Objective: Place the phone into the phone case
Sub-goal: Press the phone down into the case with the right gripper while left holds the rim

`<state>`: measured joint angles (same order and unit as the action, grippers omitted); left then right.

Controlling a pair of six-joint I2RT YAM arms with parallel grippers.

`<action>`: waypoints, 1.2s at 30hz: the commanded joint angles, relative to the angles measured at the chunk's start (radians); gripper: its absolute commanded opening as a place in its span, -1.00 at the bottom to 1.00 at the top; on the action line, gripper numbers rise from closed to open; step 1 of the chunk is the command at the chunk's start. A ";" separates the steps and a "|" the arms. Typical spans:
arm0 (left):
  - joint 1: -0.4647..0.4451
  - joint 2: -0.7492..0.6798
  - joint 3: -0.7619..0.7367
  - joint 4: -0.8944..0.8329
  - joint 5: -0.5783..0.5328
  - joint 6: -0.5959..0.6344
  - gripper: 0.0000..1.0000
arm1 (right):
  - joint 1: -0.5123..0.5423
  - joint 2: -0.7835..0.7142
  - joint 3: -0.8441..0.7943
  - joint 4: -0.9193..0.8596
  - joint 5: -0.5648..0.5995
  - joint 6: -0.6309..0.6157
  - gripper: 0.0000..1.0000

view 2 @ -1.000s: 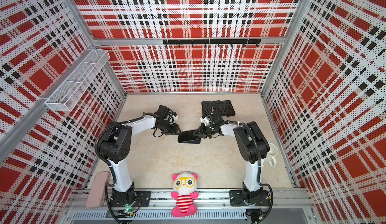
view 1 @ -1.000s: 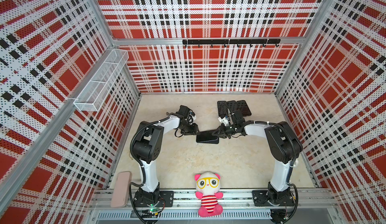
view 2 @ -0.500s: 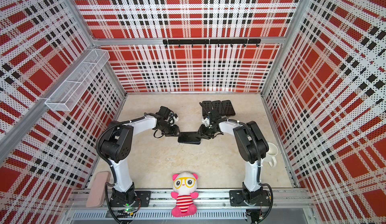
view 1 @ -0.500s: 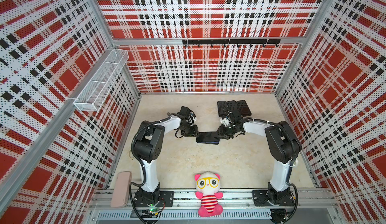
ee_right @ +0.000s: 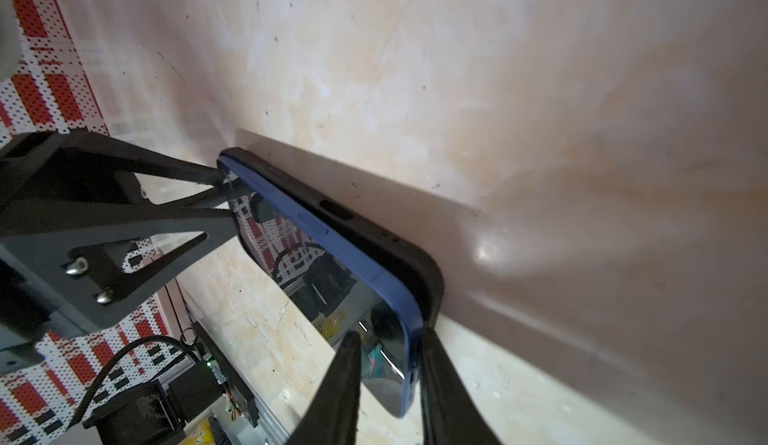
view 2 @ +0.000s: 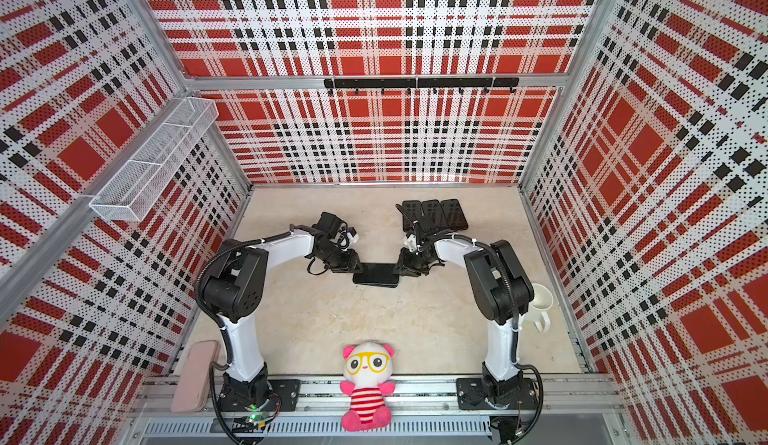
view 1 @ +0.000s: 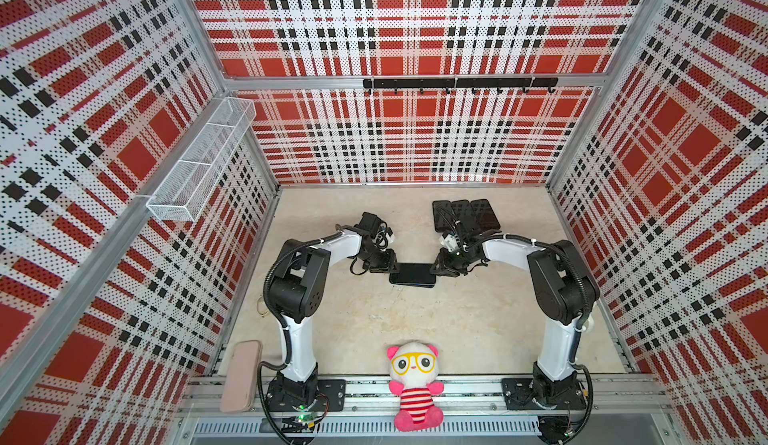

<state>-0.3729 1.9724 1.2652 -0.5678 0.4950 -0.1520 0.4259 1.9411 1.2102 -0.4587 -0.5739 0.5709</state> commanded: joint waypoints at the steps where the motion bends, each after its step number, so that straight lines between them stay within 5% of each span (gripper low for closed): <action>1: -0.011 0.026 0.011 -0.003 0.038 0.002 -0.21 | 0.017 0.011 -0.012 0.022 -0.022 0.003 -0.48; 13: -0.015 0.026 0.010 0.003 0.040 -0.008 -0.23 | 0.046 0.024 0.006 0.043 -0.085 0.025 -0.50; 22: 0.037 -0.027 0.013 0.003 0.010 -0.010 -0.16 | 0.022 -0.043 -0.019 0.020 -0.057 0.014 -0.27; 36: 0.041 0.007 0.011 0.009 -0.015 -0.020 -0.42 | 0.017 0.001 -0.059 0.114 -0.110 0.050 -0.35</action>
<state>-0.3344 1.9762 1.2682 -0.5659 0.4877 -0.1761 0.4374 1.9350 1.1549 -0.3668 -0.6586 0.6201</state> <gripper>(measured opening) 0.295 0.333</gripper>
